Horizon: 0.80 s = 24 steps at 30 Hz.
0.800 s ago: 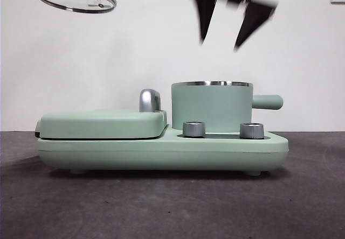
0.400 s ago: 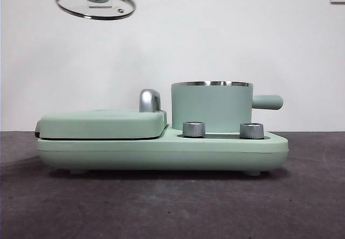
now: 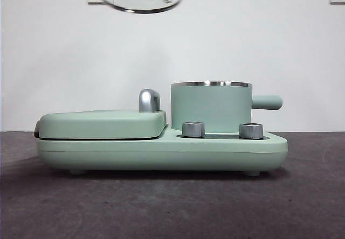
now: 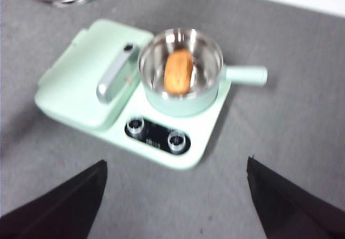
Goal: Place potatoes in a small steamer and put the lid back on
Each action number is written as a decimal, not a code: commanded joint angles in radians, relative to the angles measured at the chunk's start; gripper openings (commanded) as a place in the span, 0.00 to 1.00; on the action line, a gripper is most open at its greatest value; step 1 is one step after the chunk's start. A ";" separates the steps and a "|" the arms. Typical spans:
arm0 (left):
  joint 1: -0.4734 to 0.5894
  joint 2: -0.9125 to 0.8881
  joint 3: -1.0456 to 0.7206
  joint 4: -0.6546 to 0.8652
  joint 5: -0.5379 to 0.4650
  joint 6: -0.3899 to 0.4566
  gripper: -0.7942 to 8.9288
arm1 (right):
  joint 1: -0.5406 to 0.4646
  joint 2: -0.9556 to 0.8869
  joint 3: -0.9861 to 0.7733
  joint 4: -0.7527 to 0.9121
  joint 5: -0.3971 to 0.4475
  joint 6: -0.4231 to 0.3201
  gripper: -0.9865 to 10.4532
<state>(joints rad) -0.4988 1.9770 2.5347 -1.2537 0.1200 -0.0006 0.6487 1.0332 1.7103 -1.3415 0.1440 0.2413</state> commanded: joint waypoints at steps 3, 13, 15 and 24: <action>-0.100 0.005 -0.038 0.071 0.008 0.002 0.10 | 0.045 -0.167 -0.216 0.105 0.014 0.076 0.45; -0.207 0.006 -0.222 0.246 -0.025 0.011 0.10 | 0.050 -0.427 -0.594 0.314 0.010 0.089 0.44; -0.211 0.006 -0.248 0.269 -0.026 0.011 0.10 | 0.050 -0.449 -0.633 0.317 0.010 0.090 0.44; -0.208 0.040 -0.388 0.470 -0.071 0.020 0.10 | 0.050 -0.481 -0.701 0.372 -0.014 0.093 0.44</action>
<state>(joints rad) -0.7002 1.9945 2.1189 -0.8116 0.0502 0.0086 0.6910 0.5465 1.0050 -0.9806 0.1318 0.3225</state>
